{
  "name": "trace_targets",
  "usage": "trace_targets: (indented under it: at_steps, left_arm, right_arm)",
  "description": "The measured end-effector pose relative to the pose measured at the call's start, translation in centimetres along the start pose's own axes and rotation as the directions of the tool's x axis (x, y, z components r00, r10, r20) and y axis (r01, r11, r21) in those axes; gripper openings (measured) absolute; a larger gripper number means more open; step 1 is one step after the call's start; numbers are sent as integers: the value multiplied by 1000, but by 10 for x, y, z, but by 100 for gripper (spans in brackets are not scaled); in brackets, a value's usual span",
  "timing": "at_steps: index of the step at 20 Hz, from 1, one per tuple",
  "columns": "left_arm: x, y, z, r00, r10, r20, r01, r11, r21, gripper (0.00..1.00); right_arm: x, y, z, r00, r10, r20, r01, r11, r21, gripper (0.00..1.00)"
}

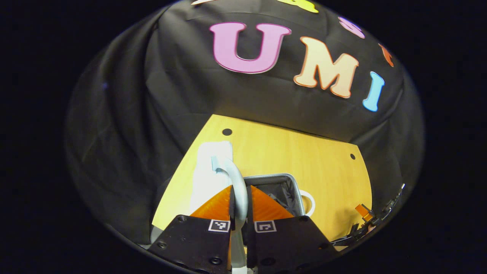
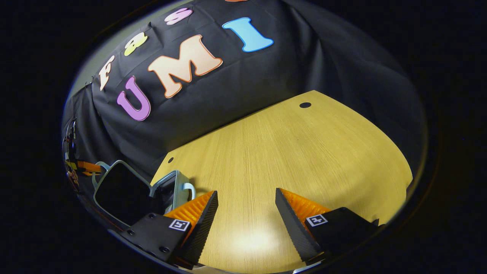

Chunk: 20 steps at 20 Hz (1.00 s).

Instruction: First open the suitcase, pack the skin care products into it, and then close the suitcase.

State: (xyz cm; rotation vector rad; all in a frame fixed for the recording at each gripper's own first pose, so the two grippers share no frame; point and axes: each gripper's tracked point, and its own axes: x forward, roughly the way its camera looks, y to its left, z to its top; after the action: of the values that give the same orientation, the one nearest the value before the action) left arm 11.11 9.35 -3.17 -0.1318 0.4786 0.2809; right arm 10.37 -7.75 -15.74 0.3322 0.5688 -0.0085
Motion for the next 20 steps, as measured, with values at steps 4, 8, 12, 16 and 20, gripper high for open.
trace_targets:
  at_steps: [4,8,12,16,20]
  left_arm:
    - [16,-39,-1,995,-103,-19,103,994,22,9]
    - [30,-92,-14,961,-263,-86,265,964,9,10]
    - [49,-144,-36,907,-383,-176,380,923,-52,10]
    - [80,-186,-76,857,-429,-286,429,901,-67,10]
    - [113,-213,-119,809,-420,-412,418,903,-100,10]
  right_arm:
    - [-10,-20,6,999,-30,12,30,999,15,94]
    - [-22,-39,5,998,-64,24,63,997,37,94]
    - [-34,-56,2,995,-100,29,98,994,55,94]
    - [-44,-74,1,989,-143,34,141,988,58,95]
    - [-50,-83,9,985,-168,50,165,985,61,94]
